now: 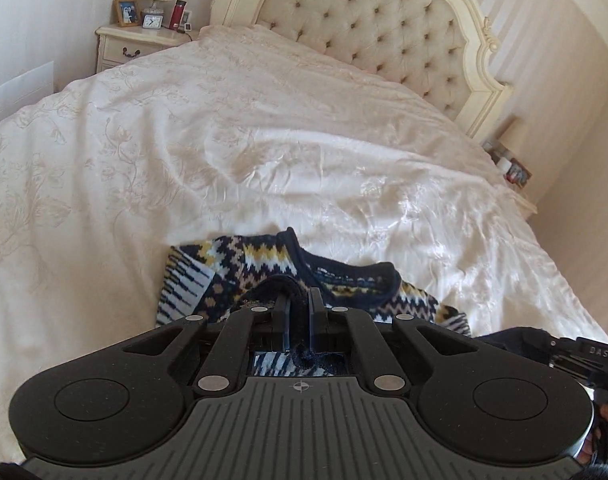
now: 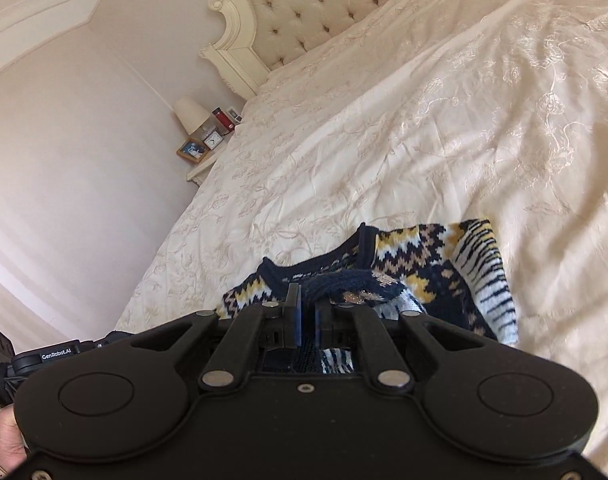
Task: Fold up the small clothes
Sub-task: 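Lift the held hem with both grippers and fold it toward the collar, then lay the hem down over the collar and open both grippers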
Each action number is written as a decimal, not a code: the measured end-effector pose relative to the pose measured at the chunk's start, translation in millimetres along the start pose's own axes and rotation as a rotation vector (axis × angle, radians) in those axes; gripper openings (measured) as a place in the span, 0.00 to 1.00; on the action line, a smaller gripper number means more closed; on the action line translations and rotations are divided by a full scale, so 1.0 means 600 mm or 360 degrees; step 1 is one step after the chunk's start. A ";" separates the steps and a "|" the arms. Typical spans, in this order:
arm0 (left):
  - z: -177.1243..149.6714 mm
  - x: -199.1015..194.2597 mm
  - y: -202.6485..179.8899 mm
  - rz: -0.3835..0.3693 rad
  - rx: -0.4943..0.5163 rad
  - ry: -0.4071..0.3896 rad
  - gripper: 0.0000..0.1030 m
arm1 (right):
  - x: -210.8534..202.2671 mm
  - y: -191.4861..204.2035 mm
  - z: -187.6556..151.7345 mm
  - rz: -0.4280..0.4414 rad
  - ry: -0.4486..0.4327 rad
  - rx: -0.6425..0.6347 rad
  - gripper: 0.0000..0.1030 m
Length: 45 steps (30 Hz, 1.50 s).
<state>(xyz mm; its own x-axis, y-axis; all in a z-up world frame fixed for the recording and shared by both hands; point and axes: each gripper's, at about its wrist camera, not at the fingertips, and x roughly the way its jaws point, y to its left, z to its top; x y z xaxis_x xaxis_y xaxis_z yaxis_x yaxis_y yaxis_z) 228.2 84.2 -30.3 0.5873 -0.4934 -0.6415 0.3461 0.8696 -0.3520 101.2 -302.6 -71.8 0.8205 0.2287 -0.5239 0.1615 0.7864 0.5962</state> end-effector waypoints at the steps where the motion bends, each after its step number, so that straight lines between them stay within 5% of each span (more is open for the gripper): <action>1: 0.009 0.015 0.003 0.0000 -0.0009 0.0009 0.07 | 0.013 -0.002 0.007 -0.0012 -0.0003 0.0007 0.11; 14: 0.060 0.219 0.042 0.0135 -0.0010 0.0259 0.07 | 0.212 -0.066 0.055 -0.0292 0.0205 0.0114 0.11; 21: 0.085 0.278 0.071 0.0295 0.0021 0.0274 0.08 | 0.273 -0.093 0.055 -0.0398 0.0318 0.0137 0.13; 28: 0.117 0.275 0.060 0.0365 0.0184 0.0224 0.10 | 0.277 -0.097 0.057 -0.0392 0.0292 0.0171 0.19; 32: 0.114 0.256 0.040 0.0347 0.0272 0.0202 0.24 | 0.252 -0.092 0.062 -0.0377 0.0130 0.0178 0.52; 38: 0.070 0.239 -0.009 0.0307 0.0468 0.0283 0.27 | 0.223 -0.076 0.081 -0.0364 0.0080 0.0124 0.54; 45: -0.011 0.236 -0.052 0.0317 0.0591 0.0468 0.47 | 0.242 0.001 0.039 -0.0359 0.0314 -0.0274 0.54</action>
<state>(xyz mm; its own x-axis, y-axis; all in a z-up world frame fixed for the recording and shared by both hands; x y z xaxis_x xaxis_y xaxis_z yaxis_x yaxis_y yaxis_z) 295.6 -12.7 -114.5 0.4559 -0.2471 -0.8550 0.5163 0.8559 0.0280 233.3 -282.2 -133.6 0.6503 0.1316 -0.7482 0.2181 0.9111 0.3497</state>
